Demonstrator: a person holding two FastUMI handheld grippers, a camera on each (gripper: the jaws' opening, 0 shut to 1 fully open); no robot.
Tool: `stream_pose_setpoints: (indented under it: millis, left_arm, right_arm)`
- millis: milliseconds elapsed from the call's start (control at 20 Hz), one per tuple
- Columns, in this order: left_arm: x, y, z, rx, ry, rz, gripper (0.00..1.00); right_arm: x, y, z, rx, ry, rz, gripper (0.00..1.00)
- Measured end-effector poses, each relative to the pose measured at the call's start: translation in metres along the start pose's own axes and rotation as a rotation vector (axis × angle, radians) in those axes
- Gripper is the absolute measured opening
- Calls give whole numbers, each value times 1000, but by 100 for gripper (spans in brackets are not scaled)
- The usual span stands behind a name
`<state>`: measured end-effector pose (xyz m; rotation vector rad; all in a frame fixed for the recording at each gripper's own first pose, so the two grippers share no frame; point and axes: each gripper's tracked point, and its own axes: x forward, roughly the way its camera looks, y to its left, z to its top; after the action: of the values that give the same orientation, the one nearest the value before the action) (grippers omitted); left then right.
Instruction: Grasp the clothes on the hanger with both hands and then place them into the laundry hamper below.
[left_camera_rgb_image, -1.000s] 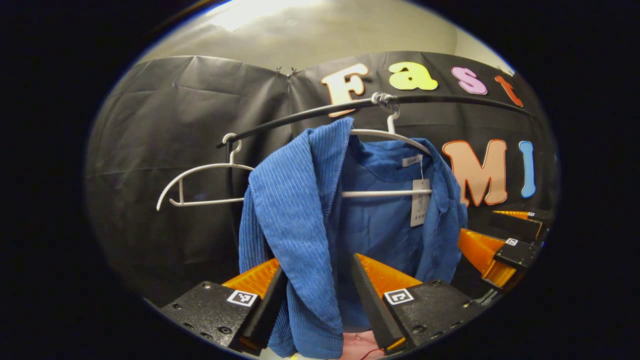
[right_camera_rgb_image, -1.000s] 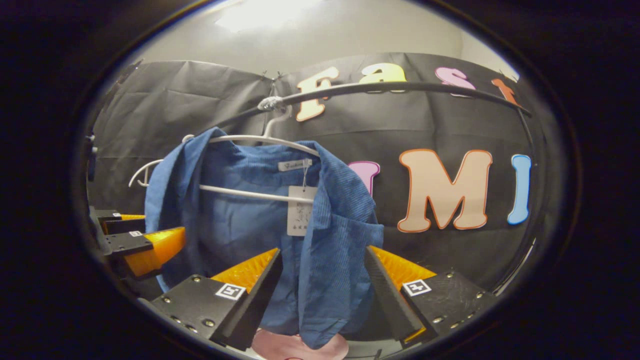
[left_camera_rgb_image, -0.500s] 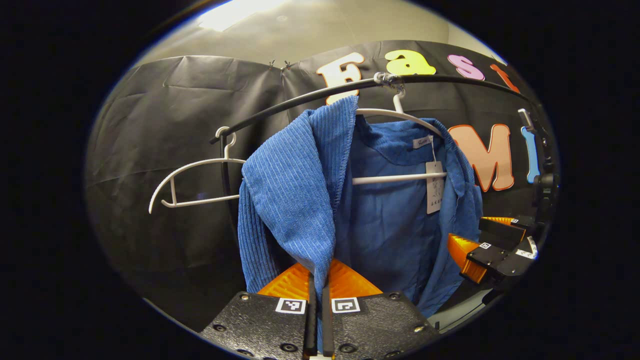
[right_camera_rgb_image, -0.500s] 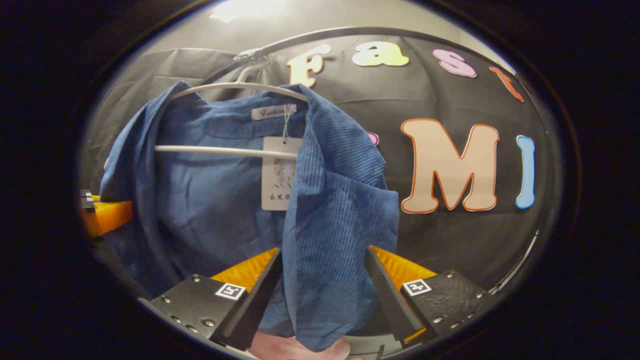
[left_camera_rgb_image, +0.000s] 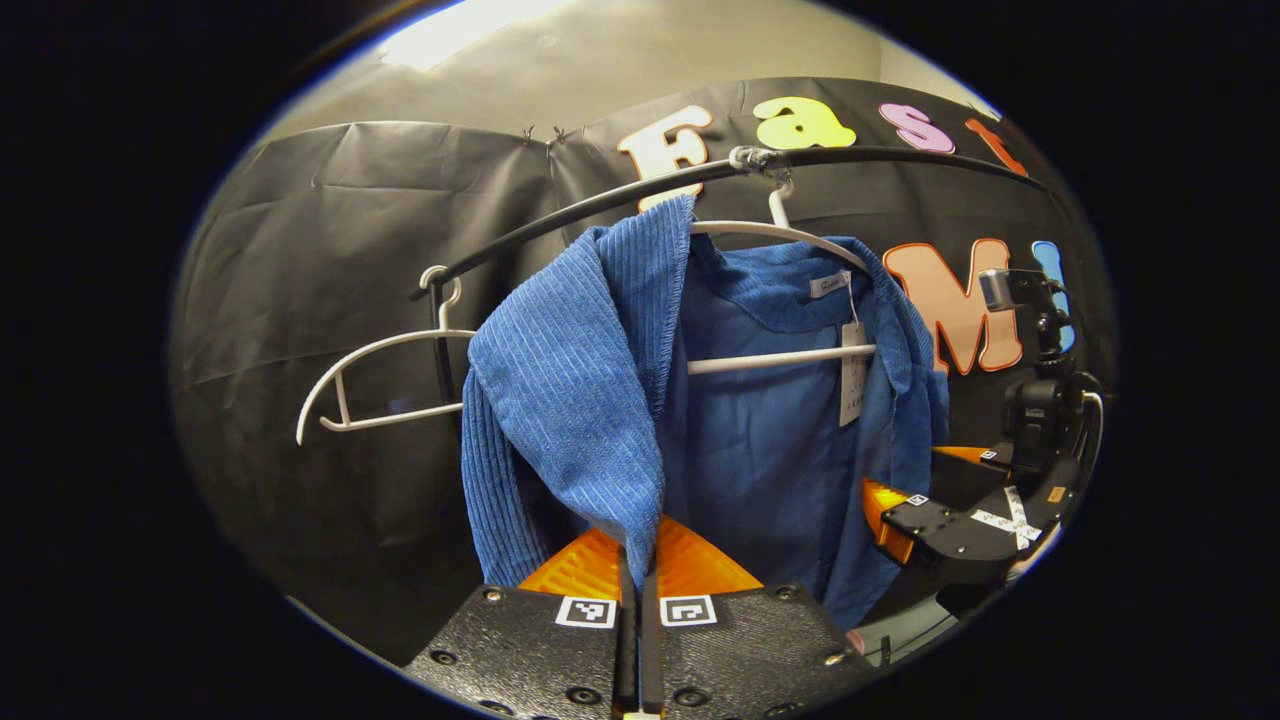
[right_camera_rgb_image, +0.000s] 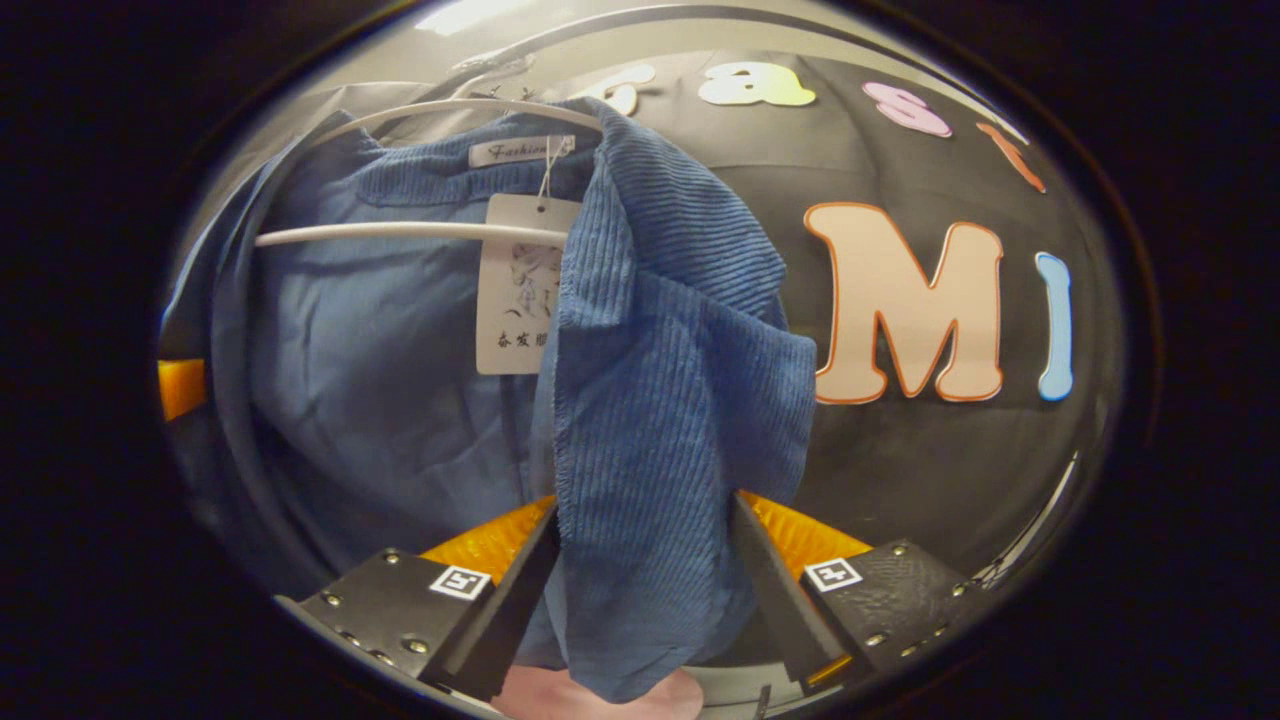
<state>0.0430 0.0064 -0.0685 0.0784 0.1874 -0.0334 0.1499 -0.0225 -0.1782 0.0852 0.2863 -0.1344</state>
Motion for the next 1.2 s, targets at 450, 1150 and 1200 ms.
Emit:
stream_pose_setpoints:
  millis: [450,1150,1200]
  left_arm:
    - [-6,4,3,17,-11,28,2]
    - [-17,65,13,-2,-51,185,0]
    - [-18,72,17,9,-62,200,0]
  right_arm:
    - [-5,-9,-4,64,81,-13,11]
    - [-37,-75,32,13,32,-179,11]
    - [-39,-81,38,0,17,-192,11]
